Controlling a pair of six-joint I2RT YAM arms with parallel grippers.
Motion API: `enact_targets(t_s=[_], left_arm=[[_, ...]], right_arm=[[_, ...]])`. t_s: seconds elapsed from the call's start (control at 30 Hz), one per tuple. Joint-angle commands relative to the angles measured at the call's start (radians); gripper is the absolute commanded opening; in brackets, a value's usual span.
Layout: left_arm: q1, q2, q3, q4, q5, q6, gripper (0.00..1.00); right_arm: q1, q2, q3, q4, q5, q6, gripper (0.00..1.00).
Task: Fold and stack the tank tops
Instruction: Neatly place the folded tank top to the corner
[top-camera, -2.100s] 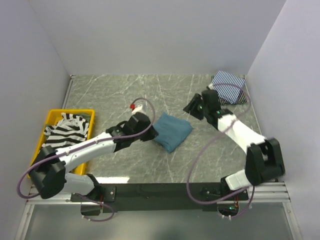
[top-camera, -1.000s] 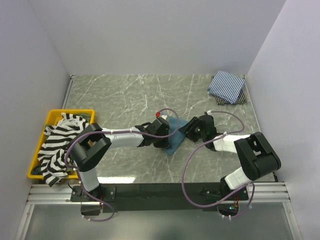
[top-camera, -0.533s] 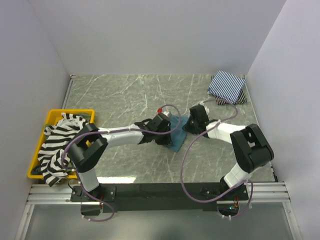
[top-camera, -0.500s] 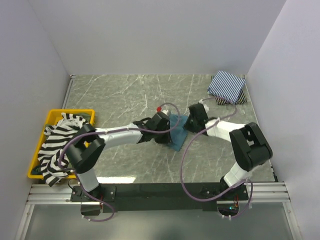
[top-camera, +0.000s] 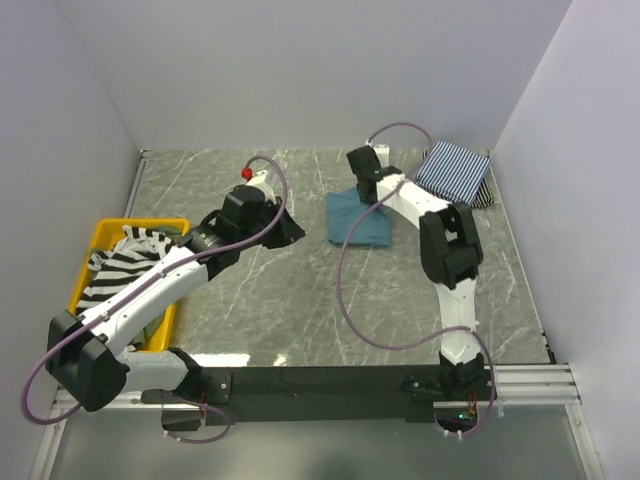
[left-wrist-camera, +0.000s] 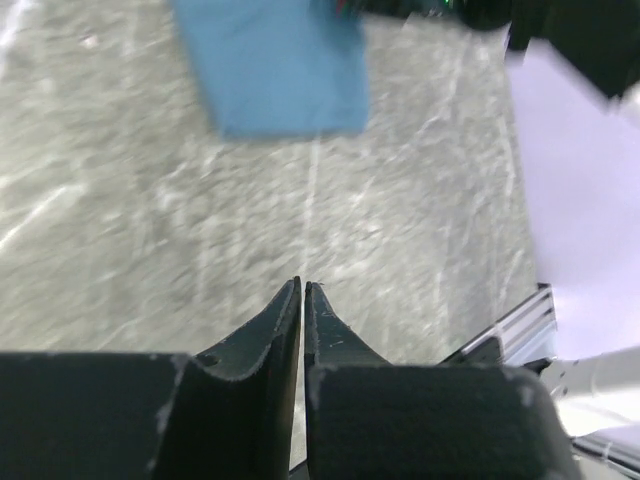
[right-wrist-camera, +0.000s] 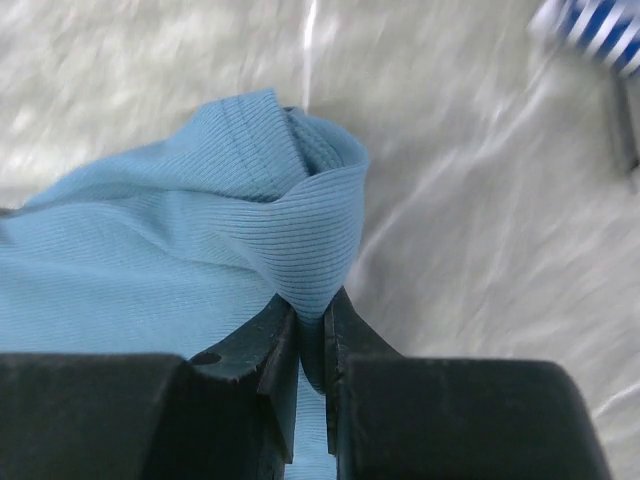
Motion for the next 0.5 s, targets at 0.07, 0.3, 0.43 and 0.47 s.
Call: enact_targets(t_s=[0.07,0.3,0.43,0.47], left_arm=[[0.042,-0.069,-0.053,-0.087,0.051,0.090,0.11],[0.067,-0.064,-0.070,-0.084,0.094,0.141,0.11],[0.070,-0.046,-0.076,-0.073,0.112,0.161,0.11],[0.070,-0.043,-0.076,-0.070,0.116,0.161,0.11]], right_arm=[[-0.029,0.146,0.267,-0.139,0.272,-0.221,0.00],[-0.076,0.203,0.423,-0.084,0.372,-0.396,0.00],[-0.096,0.203,0.445,-0.021,0.414,-0.514,0.00],[-0.102,0.205,0.447,-0.006,0.421,-0.534,0.00]])
